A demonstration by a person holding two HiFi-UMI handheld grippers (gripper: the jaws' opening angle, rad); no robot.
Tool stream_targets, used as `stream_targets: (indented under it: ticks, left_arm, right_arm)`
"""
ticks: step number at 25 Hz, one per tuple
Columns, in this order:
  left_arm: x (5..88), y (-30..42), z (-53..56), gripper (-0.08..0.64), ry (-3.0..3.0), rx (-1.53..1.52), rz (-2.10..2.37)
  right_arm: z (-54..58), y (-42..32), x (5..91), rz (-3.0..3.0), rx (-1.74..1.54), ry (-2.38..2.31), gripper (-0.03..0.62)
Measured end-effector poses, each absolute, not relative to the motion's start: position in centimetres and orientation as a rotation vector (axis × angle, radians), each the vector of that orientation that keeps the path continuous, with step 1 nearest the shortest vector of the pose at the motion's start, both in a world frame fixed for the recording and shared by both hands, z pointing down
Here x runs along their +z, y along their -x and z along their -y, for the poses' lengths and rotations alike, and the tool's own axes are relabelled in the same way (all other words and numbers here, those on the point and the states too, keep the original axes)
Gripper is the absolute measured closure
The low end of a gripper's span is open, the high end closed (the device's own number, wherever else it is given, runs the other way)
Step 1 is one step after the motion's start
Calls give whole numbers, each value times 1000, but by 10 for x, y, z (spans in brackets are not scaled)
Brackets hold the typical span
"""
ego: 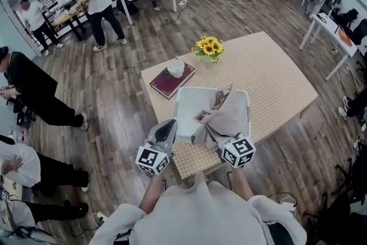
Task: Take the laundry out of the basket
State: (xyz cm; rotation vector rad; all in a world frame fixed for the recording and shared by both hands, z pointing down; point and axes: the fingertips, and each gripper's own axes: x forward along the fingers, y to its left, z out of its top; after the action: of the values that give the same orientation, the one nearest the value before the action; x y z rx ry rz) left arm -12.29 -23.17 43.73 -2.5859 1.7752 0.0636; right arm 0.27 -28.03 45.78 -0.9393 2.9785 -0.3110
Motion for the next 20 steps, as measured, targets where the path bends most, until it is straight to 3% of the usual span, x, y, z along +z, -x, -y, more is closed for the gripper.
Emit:
stream_targets:
  ticks: [13, 20]
  left_arm:
    - [444, 177, 80, 550, 2657, 141, -1711]
    - [438, 161, 20, 549, 2725, 153, -1587]
  right_arm:
    - [115, 36, 447, -2962, -183, 1082, 370]
    - [37, 29, 457, -2959, -169, 1195, 370]
